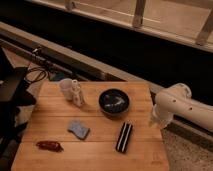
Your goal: Push the eraser across the table
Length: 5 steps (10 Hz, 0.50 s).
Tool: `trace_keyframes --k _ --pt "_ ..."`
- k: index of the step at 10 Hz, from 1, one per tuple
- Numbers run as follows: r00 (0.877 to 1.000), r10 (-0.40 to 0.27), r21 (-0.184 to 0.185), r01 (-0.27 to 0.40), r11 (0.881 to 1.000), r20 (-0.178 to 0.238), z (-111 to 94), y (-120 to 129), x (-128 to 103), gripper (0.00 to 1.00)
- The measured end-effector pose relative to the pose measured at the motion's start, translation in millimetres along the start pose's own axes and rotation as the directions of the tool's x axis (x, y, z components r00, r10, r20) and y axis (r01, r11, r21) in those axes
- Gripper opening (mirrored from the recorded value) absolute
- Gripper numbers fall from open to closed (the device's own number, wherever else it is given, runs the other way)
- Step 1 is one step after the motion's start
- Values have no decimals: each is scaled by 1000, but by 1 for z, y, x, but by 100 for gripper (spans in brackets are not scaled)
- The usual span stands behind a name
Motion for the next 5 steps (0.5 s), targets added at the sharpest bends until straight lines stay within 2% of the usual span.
trace_keyframes --k 2,3,5 --pt "998 -41 -61 38 997 -52 13 22 19 5" --pt "995 -59 -81 53 995 -78 21 27 27 0" --pt "986 -86 -112 71 991 -141 38 31 43 0"
